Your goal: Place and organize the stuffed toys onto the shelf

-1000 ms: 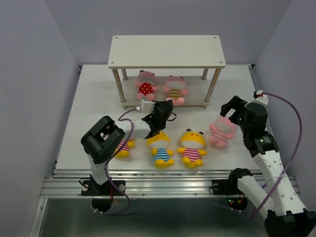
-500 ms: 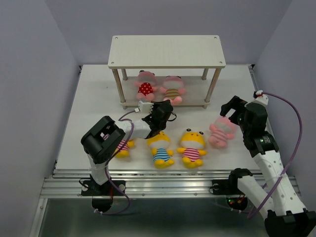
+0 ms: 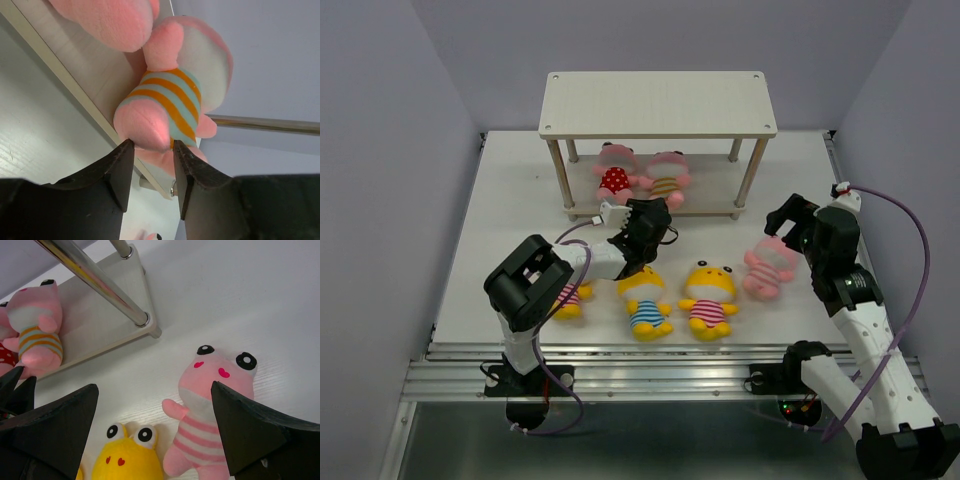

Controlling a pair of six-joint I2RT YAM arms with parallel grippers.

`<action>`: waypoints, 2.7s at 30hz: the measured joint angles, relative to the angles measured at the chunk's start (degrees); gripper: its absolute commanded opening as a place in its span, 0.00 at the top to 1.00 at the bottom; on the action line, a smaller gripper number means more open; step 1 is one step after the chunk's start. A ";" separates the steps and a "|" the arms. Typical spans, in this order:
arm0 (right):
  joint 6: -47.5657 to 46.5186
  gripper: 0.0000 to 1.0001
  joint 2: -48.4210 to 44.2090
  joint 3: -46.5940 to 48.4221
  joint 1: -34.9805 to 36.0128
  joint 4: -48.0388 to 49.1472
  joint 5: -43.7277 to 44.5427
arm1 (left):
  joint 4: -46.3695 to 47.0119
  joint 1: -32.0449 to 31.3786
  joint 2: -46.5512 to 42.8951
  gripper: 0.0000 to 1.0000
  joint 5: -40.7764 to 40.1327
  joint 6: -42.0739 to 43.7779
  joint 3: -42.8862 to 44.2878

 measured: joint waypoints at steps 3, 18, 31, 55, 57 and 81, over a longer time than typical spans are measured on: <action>0.00 0.00 0.04 0.00 0.00 0.02 0.00 | -0.20 0.00 0.00 0.49 0.04 0.42 0.17; 0.00 0.00 0.20 0.00 0.00 0.04 -0.46 | -0.35 0.00 -0.28 0.35 1.44 3.54 0.20; -0.02 0.00 1.05 0.00 0.00 0.07 -1.81 | -0.76 0.00 -6.95 0.15 3.65 7.41 0.13; 15.76 0.00 4.46 3.02 0.00 -25.88 0.98 | -32.46 -0.98 -52.00 0.01 8.13 15.72 -11.65; 17.29 0.00 4.63 1.46 0.00 -27.47 -0.26 | -35.78 -0.98 -55.49 0.01 7.39 15.76 -13.22; 23.69 0.27 3.13 -10.88 0.00 -25.29 -5.64 | -44.48 -0.98 -64.32 0.01 4.46 15.17 -20.83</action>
